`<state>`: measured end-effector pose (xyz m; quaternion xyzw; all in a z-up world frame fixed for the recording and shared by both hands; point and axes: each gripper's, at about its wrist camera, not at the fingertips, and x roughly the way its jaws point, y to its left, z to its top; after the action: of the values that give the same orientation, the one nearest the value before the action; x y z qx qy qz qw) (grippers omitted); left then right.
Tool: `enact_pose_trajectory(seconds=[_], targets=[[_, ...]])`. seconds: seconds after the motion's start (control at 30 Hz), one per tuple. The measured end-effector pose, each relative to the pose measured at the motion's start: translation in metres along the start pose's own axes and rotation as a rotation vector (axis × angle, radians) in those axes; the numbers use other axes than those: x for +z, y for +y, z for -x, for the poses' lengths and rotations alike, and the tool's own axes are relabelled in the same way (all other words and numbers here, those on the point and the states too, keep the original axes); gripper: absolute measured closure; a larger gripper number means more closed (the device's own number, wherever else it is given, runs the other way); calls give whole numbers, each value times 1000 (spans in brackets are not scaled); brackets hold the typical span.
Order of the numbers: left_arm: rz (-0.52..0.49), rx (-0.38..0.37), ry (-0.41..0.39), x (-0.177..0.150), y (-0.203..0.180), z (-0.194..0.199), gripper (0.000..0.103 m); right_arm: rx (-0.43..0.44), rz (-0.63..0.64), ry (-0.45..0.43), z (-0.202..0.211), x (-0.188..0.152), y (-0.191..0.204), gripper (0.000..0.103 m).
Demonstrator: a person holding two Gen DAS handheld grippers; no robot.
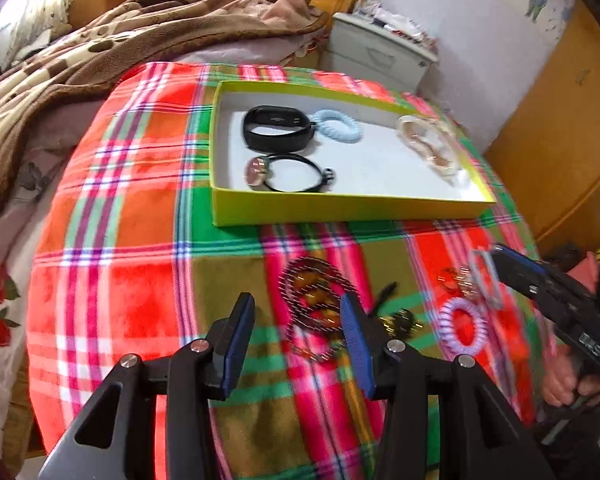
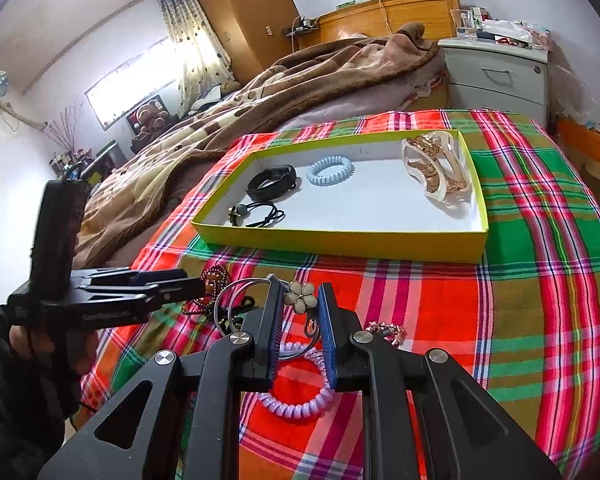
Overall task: Organize jewelry
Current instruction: 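Lower the left tool toward the beaded bracelet beside the box, then close the left tool on the dark beaded bracelet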
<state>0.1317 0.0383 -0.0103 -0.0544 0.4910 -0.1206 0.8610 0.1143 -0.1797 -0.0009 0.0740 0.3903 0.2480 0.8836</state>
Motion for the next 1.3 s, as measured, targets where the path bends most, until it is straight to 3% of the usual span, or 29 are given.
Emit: enact_pose_trajectory(seconds=[0.07, 0.13, 0.23, 0.37, 0.47, 0.83, 1.03, 1.3], targets=[[-13, 77, 8, 3, 1, -6, 56, 1, -3, -2, 1, 0, 0, 85], [-89, 150, -1, 4, -7, -7, 57, -1, 0, -6, 2, 1, -1, 85], [-178, 185, -4, 3, -17, -7, 56, -6, -2, -11, 2, 2, -3, 85], [-158, 141, 18, 14, -14, -12, 56, -6, -14, -11, 0, 2, -5, 85], [-184, 150, 19, 19, -18, -20, 57, -9, -12, -9, -1, 2, -5, 85], [-191, 58, -18, 22, -24, -24, 95, -13, -28, -8, -3, 3, -7, 85], [-120, 0, -40, 19, -15, -16, 96, -17, -33, -11, -1, 4, -5, 85], [-82, -79, -140, 19, -13, 23, 96, -17, -28, -21, 2, 3, 0, 85]])
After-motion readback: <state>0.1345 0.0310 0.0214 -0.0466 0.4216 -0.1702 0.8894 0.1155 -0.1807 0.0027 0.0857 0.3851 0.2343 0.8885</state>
